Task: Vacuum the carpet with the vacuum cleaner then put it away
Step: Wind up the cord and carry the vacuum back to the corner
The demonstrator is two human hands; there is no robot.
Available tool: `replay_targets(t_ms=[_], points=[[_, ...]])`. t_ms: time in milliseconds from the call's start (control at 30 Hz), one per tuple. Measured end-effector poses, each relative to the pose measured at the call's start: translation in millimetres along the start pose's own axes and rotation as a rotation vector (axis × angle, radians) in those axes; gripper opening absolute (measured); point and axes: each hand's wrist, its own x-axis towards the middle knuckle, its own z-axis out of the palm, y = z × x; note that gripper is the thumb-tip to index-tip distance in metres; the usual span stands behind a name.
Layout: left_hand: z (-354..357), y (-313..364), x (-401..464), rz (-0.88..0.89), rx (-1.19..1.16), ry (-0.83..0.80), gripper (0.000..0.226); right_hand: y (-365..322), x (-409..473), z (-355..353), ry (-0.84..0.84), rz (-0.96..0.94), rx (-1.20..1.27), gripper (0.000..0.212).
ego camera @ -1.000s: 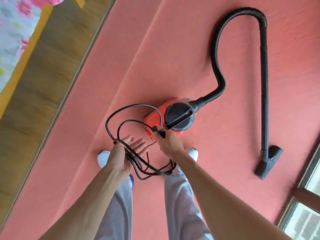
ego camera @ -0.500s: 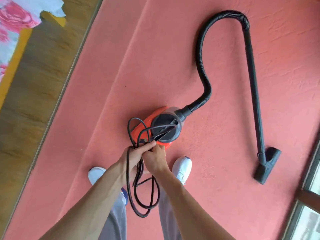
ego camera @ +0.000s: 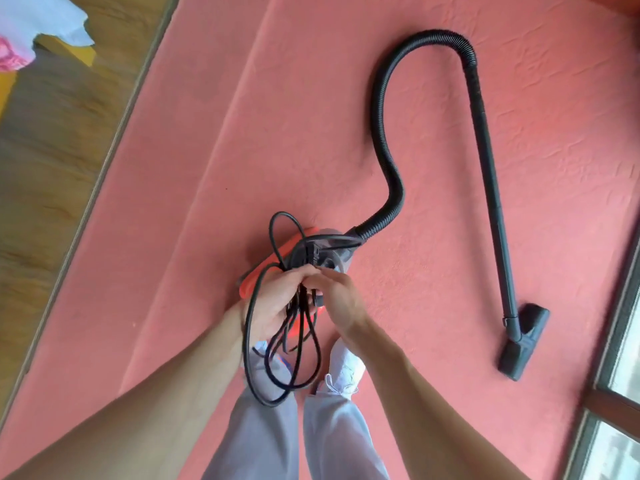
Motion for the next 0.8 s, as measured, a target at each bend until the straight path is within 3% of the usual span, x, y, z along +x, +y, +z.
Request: replay_targets(t_ms=[67,167,267,300,333,433,500,567,700,800], points=[[11,-1,15,0.058,-0.033,0.079,0.012,1,12,-3,0.085,0.018,0.082,0.029],[12,-5,41,0.212,0.202,0.185,0.024,1,31,-2,0.186,0.050,0.089,0.052],[5,-13,62,0.313,0.460,0.208,0.015,9,45,-7,0.339,0.013,0.018,0.029],[1,-18,72,0.331,0.546,0.192,0.022,13,47,-9,0.368,0.007,0.007,0.027],[-2,-24,80,0.328,0.641,0.191,0.030,20,48,-12,0.383,0.004,-0.015,0.028],[-4,-40,89,0.279,0.874,0.203,0.026,44,43,-23,0.356,0.005,-0.152,0.044],[-5,-49,93,0.278,0.924,0.222,0.026,59,39,-35,0.344,0.056,-0.200,0.043],[-4,-52,96,0.283,0.974,0.241,0.030,70,37,-45,0.333,0.115,-0.247,0.022],[-1,-48,92,0.310,0.983,0.206,0.030,82,33,-66,0.303,0.176,-0.310,0.028],[-4,-35,86,0.315,0.883,0.331,0.029,76,23,-89,0.266,0.176,-0.337,0.020]])
